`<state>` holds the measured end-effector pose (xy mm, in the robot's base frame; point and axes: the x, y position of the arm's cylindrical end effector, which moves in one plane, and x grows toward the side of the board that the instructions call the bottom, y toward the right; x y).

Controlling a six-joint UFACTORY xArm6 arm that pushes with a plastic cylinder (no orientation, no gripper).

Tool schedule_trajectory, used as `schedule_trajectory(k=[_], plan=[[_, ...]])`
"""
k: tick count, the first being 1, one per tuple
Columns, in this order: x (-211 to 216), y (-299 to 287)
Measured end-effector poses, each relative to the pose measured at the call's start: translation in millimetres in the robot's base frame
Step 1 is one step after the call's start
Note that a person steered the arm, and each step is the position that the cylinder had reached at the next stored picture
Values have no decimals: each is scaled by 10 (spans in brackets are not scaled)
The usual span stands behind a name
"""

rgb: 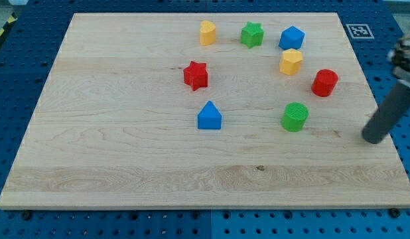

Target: Move the green circle below the yellow hexagon

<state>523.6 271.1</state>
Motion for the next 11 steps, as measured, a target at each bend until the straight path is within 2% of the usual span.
schedule_trajectory(k=[1,2,3,4,5,6,7,8,9,10,11], plan=[[177,-634],[-287,-1543],[-569,-1066],[-520,-591],[-619,-1403],[-1033,-2101],[-1207,-2034],[-507,-2061],[-608,-2170],[-921,-1984],[-1774,-2573]])
